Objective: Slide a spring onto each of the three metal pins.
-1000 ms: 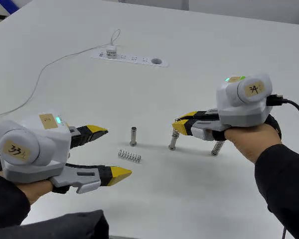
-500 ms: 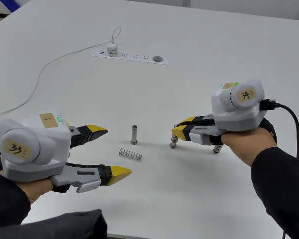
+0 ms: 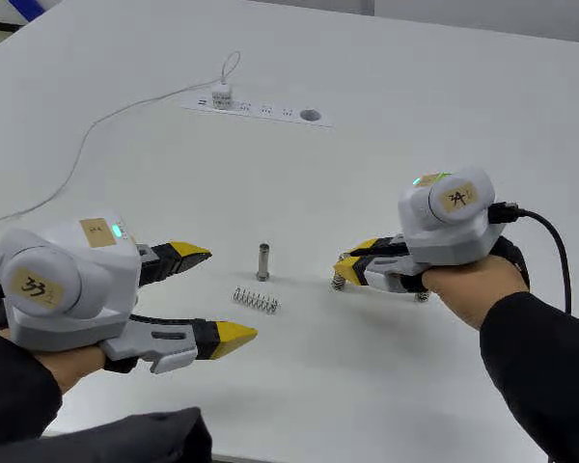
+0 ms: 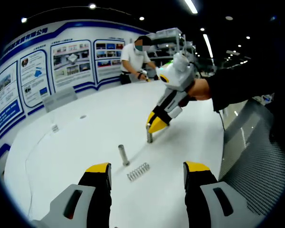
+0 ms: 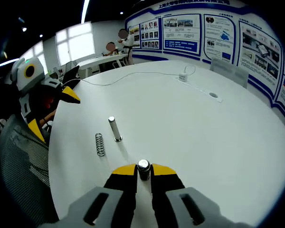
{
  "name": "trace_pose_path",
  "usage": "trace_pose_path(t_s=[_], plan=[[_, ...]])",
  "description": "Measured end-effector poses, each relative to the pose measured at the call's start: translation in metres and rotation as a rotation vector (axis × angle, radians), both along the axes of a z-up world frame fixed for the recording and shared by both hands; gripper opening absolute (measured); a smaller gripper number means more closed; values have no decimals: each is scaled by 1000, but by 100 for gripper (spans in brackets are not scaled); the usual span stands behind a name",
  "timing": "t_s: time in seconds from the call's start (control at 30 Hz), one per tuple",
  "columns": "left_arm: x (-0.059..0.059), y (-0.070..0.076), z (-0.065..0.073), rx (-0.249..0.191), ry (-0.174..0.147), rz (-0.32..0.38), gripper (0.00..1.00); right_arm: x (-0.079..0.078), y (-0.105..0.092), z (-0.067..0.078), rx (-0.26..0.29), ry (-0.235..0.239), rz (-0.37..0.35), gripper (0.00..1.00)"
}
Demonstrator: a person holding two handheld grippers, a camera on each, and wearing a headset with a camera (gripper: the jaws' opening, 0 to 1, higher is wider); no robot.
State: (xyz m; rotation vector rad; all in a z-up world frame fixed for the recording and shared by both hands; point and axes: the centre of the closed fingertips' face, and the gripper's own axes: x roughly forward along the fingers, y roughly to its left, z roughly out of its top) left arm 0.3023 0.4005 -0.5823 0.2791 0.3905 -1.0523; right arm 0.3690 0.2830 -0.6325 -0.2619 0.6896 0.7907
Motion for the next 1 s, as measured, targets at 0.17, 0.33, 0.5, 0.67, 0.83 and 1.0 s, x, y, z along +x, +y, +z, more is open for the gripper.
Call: trace_pose_path(t_s=[0.17, 0.33, 0.5, 0.67, 0.83, 1.0], plan=[[-1, -1, -1, 0, 1, -6, 63, -4, -3, -5, -21, 13, 4, 12], [-1, -2, 0, -3, -1, -9, 63, -7, -6, -7, -29, 26, -2, 12], [-1, -2, 1, -5, -3, -8, 63, -18, -6, -14, -33, 46, 2, 12], [-1, -2, 0, -2, -2, -10, 63, -33, 4, -21, -35, 68, 27, 12], [-2, -3, -3, 8, 2, -17, 63, -41, 19, -17, -25, 68, 63, 12], [-2, -2, -4, 13, 3, -15, 63, -43, 38, -12, -17, 58, 112, 12]])
